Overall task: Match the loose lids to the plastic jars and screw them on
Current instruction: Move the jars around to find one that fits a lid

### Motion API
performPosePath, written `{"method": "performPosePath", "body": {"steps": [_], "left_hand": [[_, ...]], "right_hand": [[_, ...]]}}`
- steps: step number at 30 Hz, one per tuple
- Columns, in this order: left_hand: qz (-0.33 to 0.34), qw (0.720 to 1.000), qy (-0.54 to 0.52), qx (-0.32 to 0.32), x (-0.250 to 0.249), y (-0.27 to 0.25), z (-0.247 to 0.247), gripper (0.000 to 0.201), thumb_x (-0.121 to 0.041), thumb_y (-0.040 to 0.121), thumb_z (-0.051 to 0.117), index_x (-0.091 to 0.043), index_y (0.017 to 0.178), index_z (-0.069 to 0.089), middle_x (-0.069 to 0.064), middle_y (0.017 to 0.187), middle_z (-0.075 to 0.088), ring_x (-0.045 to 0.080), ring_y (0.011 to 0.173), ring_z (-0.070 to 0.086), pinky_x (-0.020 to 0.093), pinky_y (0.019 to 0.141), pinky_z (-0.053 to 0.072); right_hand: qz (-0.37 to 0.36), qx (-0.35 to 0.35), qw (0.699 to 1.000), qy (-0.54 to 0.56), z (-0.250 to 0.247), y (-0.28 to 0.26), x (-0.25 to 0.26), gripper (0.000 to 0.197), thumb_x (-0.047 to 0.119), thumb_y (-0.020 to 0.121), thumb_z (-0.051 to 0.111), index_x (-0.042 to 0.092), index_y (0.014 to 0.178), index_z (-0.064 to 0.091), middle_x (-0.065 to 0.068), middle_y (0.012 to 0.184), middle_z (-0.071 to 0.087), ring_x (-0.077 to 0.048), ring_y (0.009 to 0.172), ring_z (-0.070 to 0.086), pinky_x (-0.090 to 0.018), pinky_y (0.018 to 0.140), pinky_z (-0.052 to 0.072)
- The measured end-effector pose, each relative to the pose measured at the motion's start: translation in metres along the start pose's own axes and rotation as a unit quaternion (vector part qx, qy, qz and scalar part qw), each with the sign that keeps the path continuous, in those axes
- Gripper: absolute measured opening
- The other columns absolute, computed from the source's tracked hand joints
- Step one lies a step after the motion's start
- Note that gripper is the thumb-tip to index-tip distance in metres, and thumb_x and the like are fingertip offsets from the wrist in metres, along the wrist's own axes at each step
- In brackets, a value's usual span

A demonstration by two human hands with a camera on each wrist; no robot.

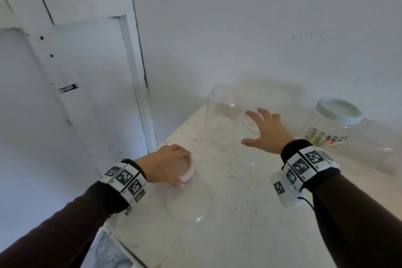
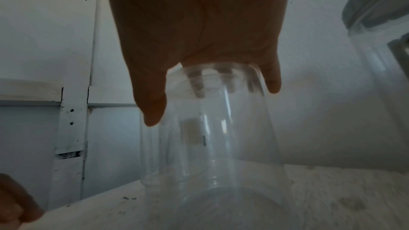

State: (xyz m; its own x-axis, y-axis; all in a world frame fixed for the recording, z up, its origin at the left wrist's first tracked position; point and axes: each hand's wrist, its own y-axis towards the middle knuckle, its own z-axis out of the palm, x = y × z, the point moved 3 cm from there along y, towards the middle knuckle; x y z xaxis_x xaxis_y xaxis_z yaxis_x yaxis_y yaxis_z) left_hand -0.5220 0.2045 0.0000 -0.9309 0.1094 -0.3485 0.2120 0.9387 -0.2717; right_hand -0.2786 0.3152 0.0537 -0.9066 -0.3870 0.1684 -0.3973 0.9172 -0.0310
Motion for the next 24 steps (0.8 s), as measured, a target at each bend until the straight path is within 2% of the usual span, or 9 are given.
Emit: {"method": "performPosePath", "body": {"steps": [4, 7, 11, 15, 20, 22, 24], "left_hand": [[0.004, 1.000, 0.003, -0.024, -0.006, 0.017, -0.014, 0.082, -0.043, 0.076, 0.070, -0.026, 0.143, 0.025, -0.007, 0.147, 0.025, 0.018, 0.134, 0.025, 0.041, 0.109, 0.030], [0.001, 1.000, 0.013, -0.020, -0.011, 0.033, -0.018, 0.083, -0.044, 0.076, 0.070, -0.025, 0.143, 0.026, -0.004, 0.148, 0.026, 0.020, 0.133, 0.027, 0.040, 0.109, 0.030], [-0.003, 0.999, 0.035, -0.005, -0.016, 0.050, -0.015, 0.084, -0.046, 0.076, 0.069, -0.023, 0.144, 0.025, -0.002, 0.148, 0.027, 0.022, 0.133, 0.028, 0.039, 0.109, 0.029], [0.004, 0.997, 0.072, 0.018, -0.020, 0.056, -0.011, 0.082, -0.043, 0.081, 0.066, -0.019, 0.145, 0.021, -0.003, 0.150, 0.022, 0.021, 0.136, 0.024, 0.030, 0.108, 0.023], [0.008, 0.999, 0.048, 0.007, -0.013, 0.053, -0.009, 0.072, -0.043, 0.082, 0.064, -0.023, 0.142, 0.028, -0.003, 0.149, 0.025, 0.019, 0.134, 0.027, 0.035, 0.110, 0.026], [0.030, 0.999, 0.026, -0.011, -0.013, 0.048, -0.010, 0.067, -0.041, 0.084, 0.063, -0.024, 0.140, 0.031, -0.005, 0.148, 0.025, 0.016, 0.133, 0.026, 0.032, 0.110, 0.026], [0.063, 0.997, -0.011, -0.038, -0.019, 0.040, -0.013, 0.061, -0.038, 0.085, 0.064, -0.024, 0.138, 0.036, -0.008, 0.145, 0.030, 0.011, 0.131, 0.027, 0.023, 0.107, 0.024]], "right_hand": [[-0.001, 0.017, 1.000, -0.013, -0.006, -0.001, -0.002, 0.087, 0.050, 0.077, 0.066, 0.035, 0.146, 0.015, -0.006, 0.152, 0.015, -0.034, 0.133, 0.015, -0.045, 0.105, 0.030], [-0.005, 0.022, 1.000, -0.011, -0.009, -0.007, -0.005, 0.088, 0.047, 0.074, 0.069, 0.037, 0.145, 0.018, -0.005, 0.149, 0.018, -0.031, 0.131, 0.017, -0.044, 0.101, 0.033], [-0.011, 0.012, 1.000, 0.003, -0.006, -0.018, -0.011, 0.088, 0.045, 0.073, 0.070, 0.037, 0.144, 0.018, -0.004, 0.147, 0.017, -0.029, 0.130, 0.015, -0.042, 0.100, 0.033], [-0.016, 0.008, 1.000, 0.023, -0.002, -0.025, -0.015, 0.087, 0.041, 0.073, 0.070, 0.036, 0.144, 0.018, -0.002, 0.147, 0.015, -0.029, 0.131, 0.011, -0.039, 0.101, 0.032], [-0.021, 0.002, 0.999, 0.027, -0.001, -0.023, -0.015, 0.087, 0.040, 0.073, 0.069, 0.036, 0.144, 0.018, -0.002, 0.147, 0.015, -0.028, 0.131, 0.011, -0.039, 0.099, 0.034], [-0.022, -0.001, 0.999, 0.030, 0.000, -0.024, -0.016, 0.087, 0.040, 0.073, 0.069, 0.035, 0.144, 0.018, -0.002, 0.147, 0.014, -0.028, 0.132, 0.011, -0.039, 0.100, 0.034], [-0.025, -0.006, 0.999, 0.026, 0.001, -0.025, -0.016, 0.087, 0.041, 0.073, 0.068, 0.035, 0.144, 0.017, -0.002, 0.147, 0.014, -0.028, 0.132, 0.012, -0.039, 0.100, 0.034]]}}
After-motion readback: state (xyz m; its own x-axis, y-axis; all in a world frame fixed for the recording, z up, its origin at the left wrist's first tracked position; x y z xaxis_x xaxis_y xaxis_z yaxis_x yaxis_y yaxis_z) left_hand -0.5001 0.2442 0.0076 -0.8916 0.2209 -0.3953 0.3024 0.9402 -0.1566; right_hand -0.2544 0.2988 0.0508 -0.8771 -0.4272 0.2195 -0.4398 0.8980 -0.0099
